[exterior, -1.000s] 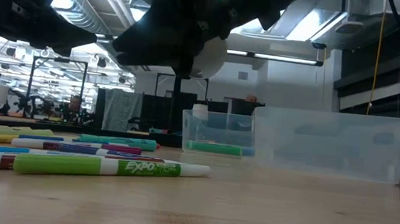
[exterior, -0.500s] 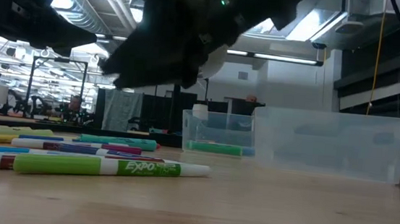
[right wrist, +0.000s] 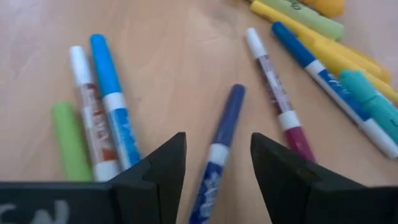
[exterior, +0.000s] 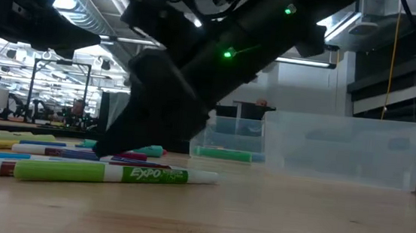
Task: Pick & Place Markers
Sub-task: Put the dark blue marker pen into the bottom transparent bin
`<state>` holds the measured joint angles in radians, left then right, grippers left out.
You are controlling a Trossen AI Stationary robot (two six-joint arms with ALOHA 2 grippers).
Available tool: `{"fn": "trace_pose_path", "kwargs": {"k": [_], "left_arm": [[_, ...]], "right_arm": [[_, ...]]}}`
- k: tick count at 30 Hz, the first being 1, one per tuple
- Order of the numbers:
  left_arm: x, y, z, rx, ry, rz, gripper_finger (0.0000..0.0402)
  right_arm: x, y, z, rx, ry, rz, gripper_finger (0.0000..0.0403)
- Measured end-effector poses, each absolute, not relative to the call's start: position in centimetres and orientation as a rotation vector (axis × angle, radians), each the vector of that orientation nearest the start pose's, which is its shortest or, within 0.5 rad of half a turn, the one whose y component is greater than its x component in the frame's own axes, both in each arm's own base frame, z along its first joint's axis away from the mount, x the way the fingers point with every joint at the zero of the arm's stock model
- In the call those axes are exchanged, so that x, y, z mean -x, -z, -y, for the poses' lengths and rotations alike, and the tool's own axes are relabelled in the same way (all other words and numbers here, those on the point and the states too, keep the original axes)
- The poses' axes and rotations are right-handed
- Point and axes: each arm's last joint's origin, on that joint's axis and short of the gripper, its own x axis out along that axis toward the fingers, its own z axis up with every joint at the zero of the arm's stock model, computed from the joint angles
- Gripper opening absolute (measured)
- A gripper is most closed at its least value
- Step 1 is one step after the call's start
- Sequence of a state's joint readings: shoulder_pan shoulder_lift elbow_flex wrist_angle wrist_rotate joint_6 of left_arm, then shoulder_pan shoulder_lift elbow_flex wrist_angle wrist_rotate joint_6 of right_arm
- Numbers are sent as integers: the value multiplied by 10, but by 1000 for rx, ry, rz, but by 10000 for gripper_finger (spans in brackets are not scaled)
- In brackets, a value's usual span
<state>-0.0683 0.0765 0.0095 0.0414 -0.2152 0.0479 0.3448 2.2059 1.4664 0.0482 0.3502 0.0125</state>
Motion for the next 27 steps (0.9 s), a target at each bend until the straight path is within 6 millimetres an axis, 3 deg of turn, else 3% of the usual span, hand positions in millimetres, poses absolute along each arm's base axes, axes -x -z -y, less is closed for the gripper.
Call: {"fn": "trace_pose_path", "kwargs": {"k": [11, 27], "left_arm": [[-101, -165, 1, -51, -146, -29, 6], [-101, -165, 1, -51, -146, -29, 6]], "right_arm": [[-446, -128, -135, 119, 75, -743, 169], [-445, -126, -118, 117, 124, -814, 169]]}}
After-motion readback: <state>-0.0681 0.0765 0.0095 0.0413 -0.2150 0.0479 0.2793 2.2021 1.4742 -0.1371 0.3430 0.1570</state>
